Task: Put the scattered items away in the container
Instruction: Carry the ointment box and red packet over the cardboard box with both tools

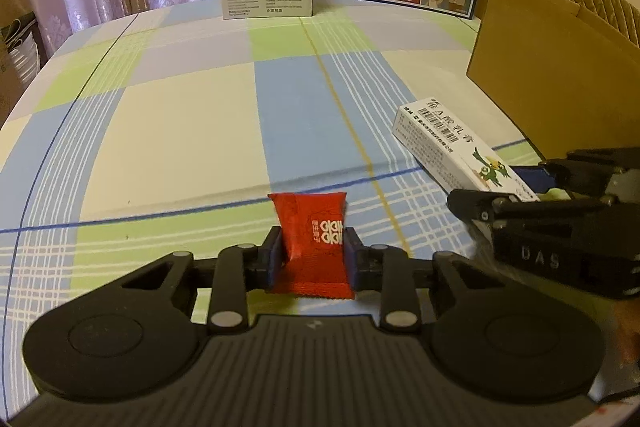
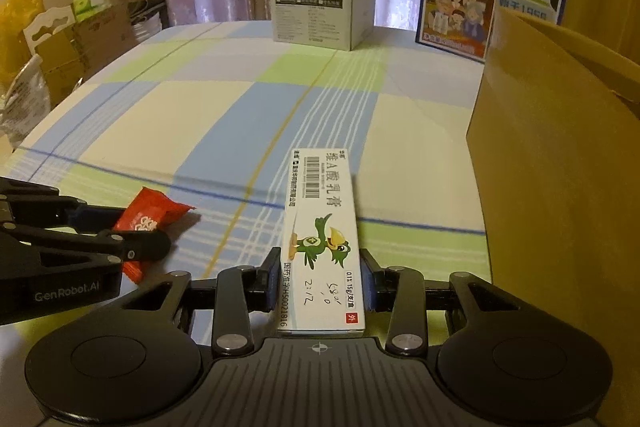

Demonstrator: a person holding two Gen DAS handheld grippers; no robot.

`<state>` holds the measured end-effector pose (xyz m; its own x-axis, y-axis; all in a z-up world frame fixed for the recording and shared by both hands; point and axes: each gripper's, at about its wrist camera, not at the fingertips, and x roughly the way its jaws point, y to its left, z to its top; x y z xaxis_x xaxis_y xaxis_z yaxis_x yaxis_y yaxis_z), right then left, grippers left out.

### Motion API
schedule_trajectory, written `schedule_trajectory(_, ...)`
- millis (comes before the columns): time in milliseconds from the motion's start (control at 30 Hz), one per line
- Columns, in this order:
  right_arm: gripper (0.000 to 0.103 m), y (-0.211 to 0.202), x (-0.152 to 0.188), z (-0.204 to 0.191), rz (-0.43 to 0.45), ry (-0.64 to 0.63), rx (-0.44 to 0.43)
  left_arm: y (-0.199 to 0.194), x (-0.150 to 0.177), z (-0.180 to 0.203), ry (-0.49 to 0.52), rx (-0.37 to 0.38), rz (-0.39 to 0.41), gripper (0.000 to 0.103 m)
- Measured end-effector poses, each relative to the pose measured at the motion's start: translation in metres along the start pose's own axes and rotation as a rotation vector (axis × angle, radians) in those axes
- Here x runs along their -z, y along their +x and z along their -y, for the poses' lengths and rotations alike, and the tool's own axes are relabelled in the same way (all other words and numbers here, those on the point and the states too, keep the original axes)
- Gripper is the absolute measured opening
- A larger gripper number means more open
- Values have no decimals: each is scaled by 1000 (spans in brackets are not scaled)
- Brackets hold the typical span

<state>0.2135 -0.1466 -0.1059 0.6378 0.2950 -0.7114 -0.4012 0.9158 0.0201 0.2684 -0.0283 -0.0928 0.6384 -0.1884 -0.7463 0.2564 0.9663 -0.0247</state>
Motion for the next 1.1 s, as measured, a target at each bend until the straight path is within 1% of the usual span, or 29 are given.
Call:
schedule_trajectory(67, 36, -11, 3, -6, 4, -9, -7, -7, 6, 0, -3, 2, -6, 26)
schedule_trajectory(200, 36, -38, 3, -16, 44, -11, -18, -28, 17, 2, -2, 0, -10, 25)
schedule_trajectory(367, 36, -87, 3, -22, 99, 12, -27, -66, 21, 10, -16, -2, 14, 25)
schedule_trajectory(533, 36, -144, -4, -15, 162, 38, -7, -104, 21, 33, -7, 13, 36, 25)
schedule_trajectory(667, 36, -192, -7, -3, 210, 44, 32, -132, 19, 58, 0, 39, 58, 25)
schedule_trajectory(833, 36, -238, -3, 25, 236, 66, 88, -165, 15, 95, 29, 79, 89, 25)
schedule_trajectory(967, 36, -259, 1, 51, 224, 94, 123, -184, 8, 125, 52, 118, 109, 25)
schedule_trajectory(1100, 36, -274, 6, 71, 212, 115, 152, -195, 1, 154, 86, 151, 126, 25)
